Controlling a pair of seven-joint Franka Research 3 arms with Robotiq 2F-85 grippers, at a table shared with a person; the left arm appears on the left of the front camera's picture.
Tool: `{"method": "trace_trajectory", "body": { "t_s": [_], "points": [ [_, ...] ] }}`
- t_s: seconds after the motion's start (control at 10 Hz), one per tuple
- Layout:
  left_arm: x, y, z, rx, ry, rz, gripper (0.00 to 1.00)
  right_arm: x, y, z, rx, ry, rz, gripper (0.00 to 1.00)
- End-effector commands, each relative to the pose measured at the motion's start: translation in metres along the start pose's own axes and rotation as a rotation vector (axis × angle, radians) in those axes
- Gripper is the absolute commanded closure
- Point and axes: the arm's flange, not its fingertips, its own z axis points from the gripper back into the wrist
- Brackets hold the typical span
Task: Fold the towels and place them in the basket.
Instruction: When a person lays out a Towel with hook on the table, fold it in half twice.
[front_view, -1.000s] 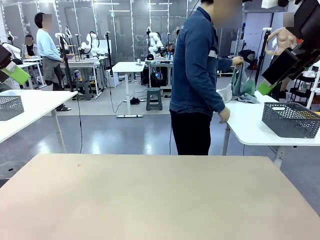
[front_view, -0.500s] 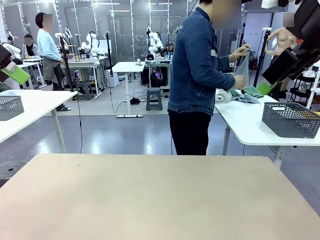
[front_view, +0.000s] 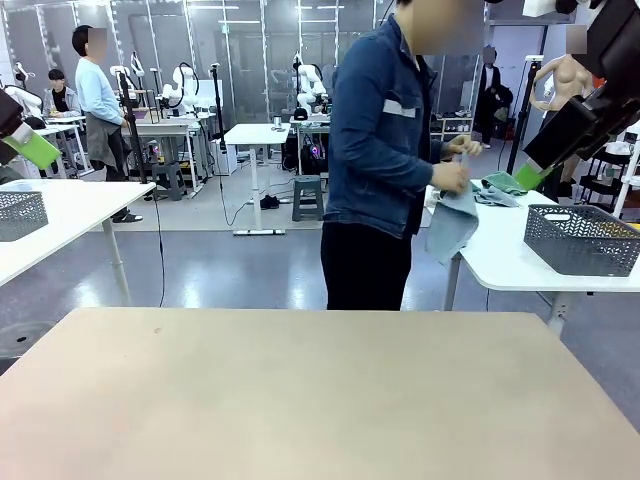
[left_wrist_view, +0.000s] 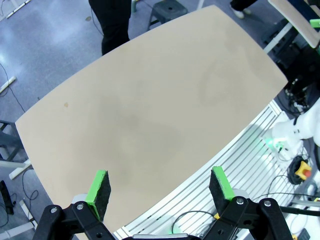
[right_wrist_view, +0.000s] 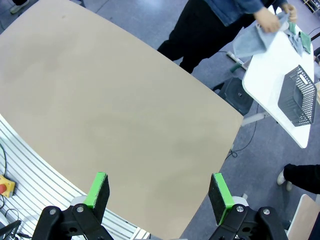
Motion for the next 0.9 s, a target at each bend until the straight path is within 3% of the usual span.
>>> {"method": "trace_trajectory", "body": {
  "t_s": [0.0,0.8],
  "points": [
    [-0.0008,-0.0011,0.0022,-0.006,-0.004,-0.012,0.0,-0.0008,-0.0014,0.0015,-0.002,-0.007,-0.003,0.0],
    [-0.0008,-0.0011,0.0022,-0.006,-0.004,-0.012,0.0,-0.0008,-0.0014,0.0015,-0.002,-0.007,-0.003,0.0]
  ]
}}
